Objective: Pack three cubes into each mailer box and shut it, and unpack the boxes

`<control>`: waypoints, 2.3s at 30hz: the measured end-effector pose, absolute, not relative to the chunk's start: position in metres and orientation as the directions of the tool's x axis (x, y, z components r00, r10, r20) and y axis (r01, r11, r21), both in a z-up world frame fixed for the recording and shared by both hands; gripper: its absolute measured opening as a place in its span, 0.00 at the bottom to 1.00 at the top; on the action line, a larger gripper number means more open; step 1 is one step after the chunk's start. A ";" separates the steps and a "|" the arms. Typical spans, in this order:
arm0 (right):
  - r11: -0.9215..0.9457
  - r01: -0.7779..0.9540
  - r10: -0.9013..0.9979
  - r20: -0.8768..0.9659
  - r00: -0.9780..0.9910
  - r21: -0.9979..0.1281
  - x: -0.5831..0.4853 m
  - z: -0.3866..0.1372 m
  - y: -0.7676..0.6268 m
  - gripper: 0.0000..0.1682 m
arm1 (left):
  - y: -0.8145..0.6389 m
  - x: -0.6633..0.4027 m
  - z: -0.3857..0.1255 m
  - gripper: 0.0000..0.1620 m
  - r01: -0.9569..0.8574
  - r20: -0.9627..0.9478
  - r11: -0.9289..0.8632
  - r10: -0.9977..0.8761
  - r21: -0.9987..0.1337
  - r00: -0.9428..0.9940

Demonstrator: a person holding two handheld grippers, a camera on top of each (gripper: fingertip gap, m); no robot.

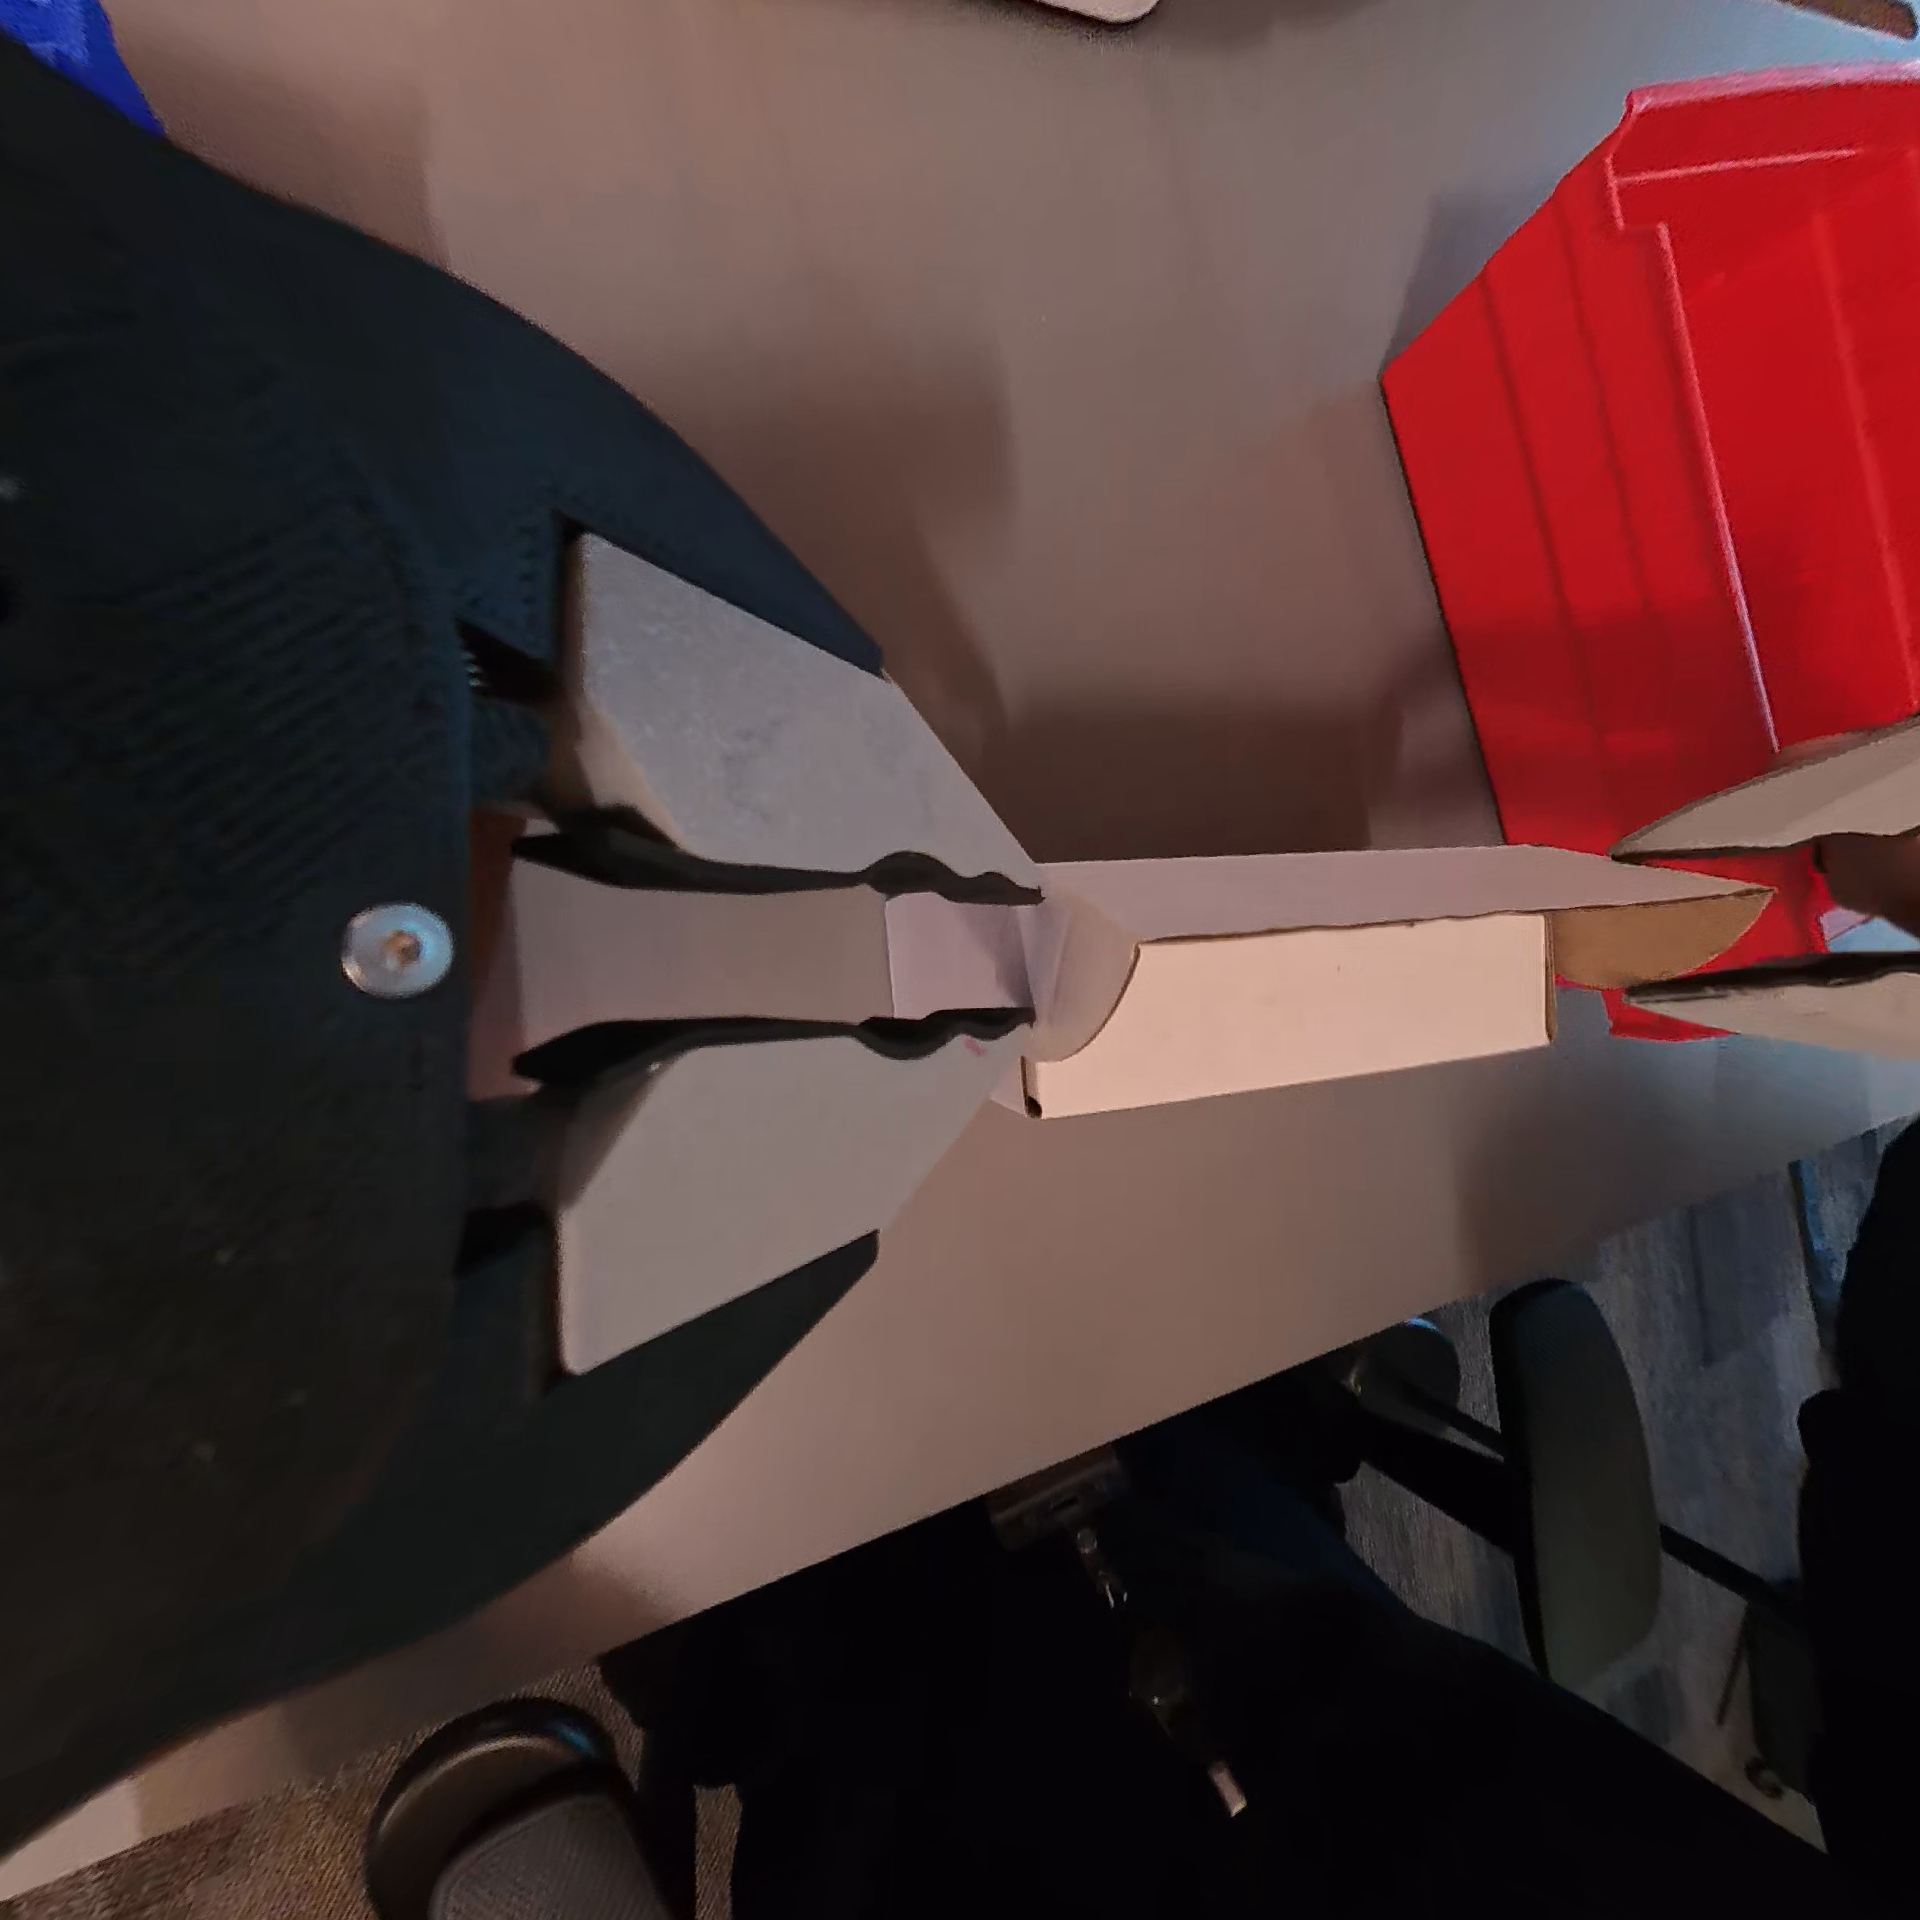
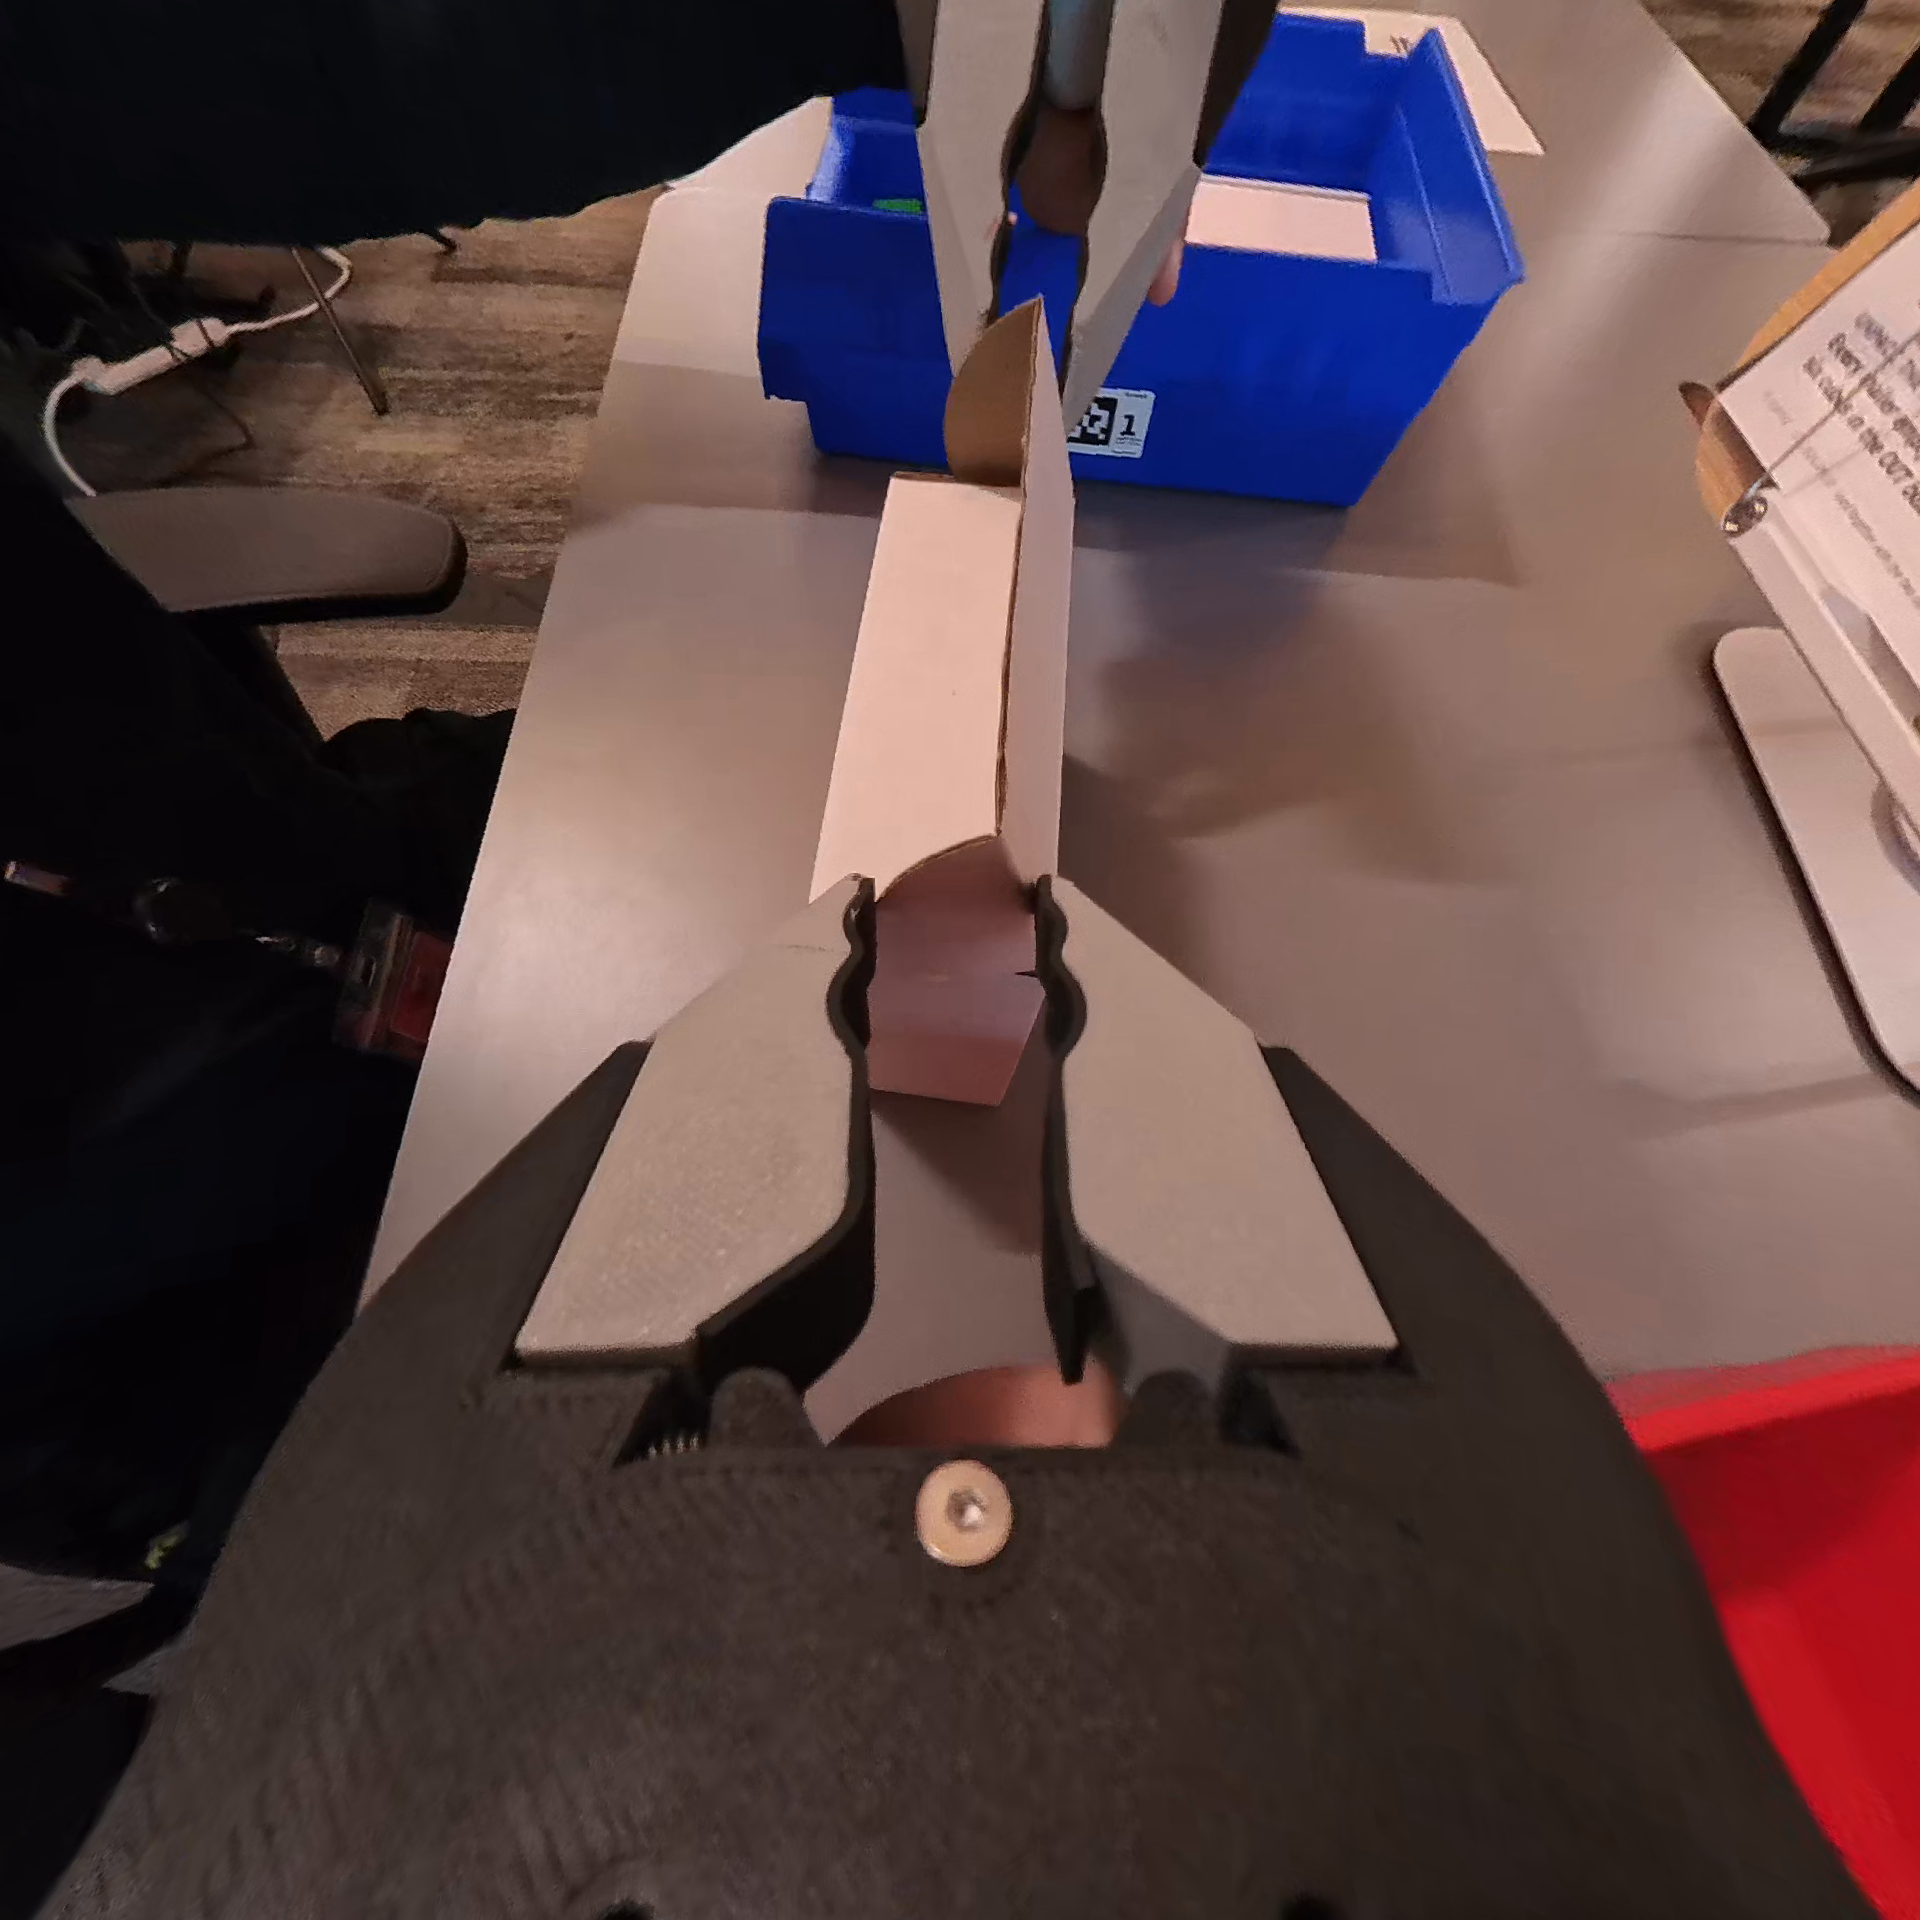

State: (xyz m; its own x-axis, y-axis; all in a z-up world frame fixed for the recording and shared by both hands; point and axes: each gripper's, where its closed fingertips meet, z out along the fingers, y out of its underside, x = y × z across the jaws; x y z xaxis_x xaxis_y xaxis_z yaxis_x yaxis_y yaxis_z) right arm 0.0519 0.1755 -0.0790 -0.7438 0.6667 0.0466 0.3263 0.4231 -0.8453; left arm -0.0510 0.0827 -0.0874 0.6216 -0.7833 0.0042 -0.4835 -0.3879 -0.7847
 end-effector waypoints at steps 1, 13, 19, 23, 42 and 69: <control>0.414 0.344 0.676 0.032 -0.736 -0.842 0.051 -0.079 0.175 0.16 | 0.083 -0.051 -0.087 0.10 -0.481 0.002 -0.389 -0.779 -0.786 0.627; 0.345 0.403 0.743 -0.016 -0.670 -0.848 0.043 -0.063 0.168 0.02 | 0.085 -0.038 -0.084 0.14 -0.502 -0.016 -0.395 -0.773 -0.769 0.634; 0.367 0.358 0.721 0.019 -0.692 -0.859 0.064 -0.057 0.180 0.14 | 0.082 -0.056 -0.085 0.18 -0.506 -0.035 -0.450 -0.721 -0.736 0.692; 0.396 0.293 0.705 0.084 -0.705 -0.870 0.079 -0.060 0.189 0.14 | 0.078 -0.057 -0.049 0.20 -0.465 -0.126 -0.358 -0.668 -0.810 0.733; 0.396 0.286 0.698 0.084 -0.711 -0.873 0.080 -0.077 0.189 0.19 | 0.120 0.057 -0.111 0.32 -0.709 -0.338 -0.487 -0.644 -0.510 0.686; 0.414 0.219 0.635 0.108 -0.765 -0.884 0.068 -0.077 0.181 0.16 | 0.130 0.045 -0.111 0.12 -0.702 -0.379 -0.538 -0.596 -0.467 0.708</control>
State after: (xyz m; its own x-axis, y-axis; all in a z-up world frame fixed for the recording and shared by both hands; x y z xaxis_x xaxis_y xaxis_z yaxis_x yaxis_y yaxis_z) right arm 0.0681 0.1806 -0.0772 -0.7652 0.6348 0.1075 0.2192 0.4138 -0.8836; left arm 0.0446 0.1301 -0.1106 0.7082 -0.5959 -0.3786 -0.7020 -0.5380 -0.4666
